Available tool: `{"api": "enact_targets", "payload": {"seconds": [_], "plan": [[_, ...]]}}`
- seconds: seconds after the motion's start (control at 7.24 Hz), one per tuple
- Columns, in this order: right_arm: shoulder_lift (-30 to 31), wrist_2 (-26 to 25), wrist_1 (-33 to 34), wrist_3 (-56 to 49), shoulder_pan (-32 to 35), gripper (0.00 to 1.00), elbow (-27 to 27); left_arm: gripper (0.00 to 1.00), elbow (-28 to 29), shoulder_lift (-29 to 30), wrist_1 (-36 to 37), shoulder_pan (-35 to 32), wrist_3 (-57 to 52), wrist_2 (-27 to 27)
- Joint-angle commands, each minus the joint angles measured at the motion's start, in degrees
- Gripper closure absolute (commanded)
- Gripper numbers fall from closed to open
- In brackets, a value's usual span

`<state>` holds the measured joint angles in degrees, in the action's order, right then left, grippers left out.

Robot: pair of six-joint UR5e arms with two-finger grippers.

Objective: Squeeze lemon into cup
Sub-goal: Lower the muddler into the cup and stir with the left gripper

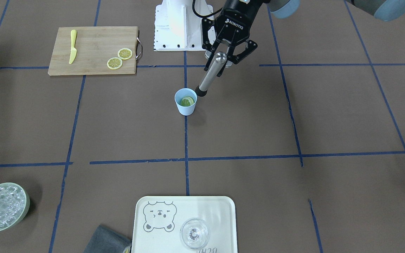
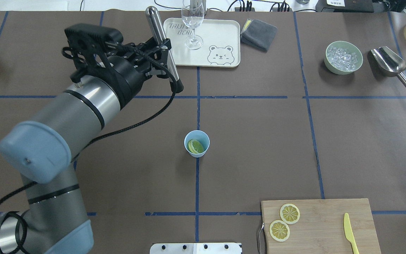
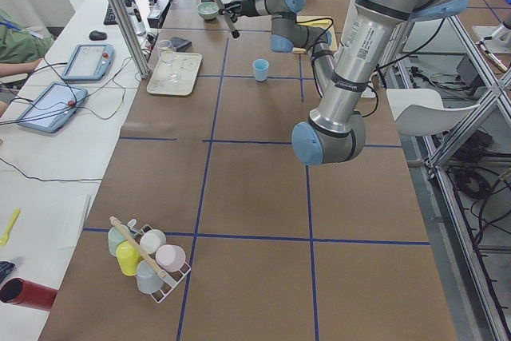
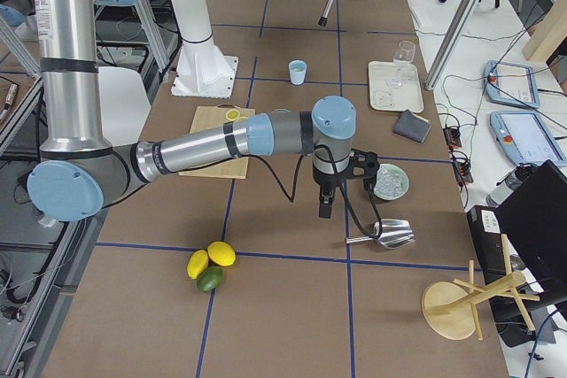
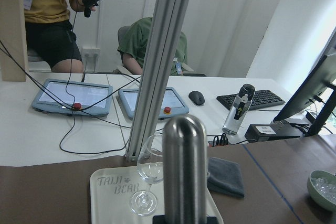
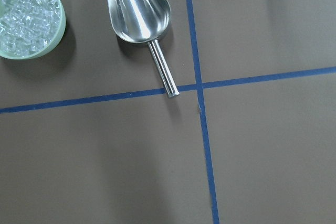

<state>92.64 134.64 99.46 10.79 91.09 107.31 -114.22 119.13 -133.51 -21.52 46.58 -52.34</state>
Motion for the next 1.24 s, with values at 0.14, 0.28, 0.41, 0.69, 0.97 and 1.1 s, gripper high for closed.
{"api": "enact_targets", "payload": {"seconds": [0.14, 0.28, 0.41, 0.69, 0.97, 1.1], "plan": [[7.19, 0.01, -0.32, -0.33, 1.46, 0.0, 5.97, 1.0, 4.86, 0.14, -6.66, 10.93, -6.57, 9.06], [7.38, 0.01, -0.32, -0.33, 1.55, 0.0, 6.24, 1.0, 8.54, 1.01, -9.11, 14.1, -7.11, 15.79], [7.47, -0.08, -0.32, -0.33, 1.46, 0.0, 6.07, 1.0, 10.23, 1.28, -9.48, 14.4, -7.72, 16.38], [7.38, -0.08, -0.32, -0.33, 1.46, 0.0, 6.07, 1.0, 11.73, 1.81, -9.84, 14.49, -7.9, 16.48], [7.3, -0.08, -0.32, -0.07, 1.46, 0.0, 6.07, 1.0, 17.68, 3.3, -16.21, 14.49, -7.99, 16.48], [7.3, -0.17, -0.32, -0.16, 1.46, 0.0, 5.98, 1.0, 18.23, 3.22, -17.04, 14.4, -7.99, 16.48]]}}
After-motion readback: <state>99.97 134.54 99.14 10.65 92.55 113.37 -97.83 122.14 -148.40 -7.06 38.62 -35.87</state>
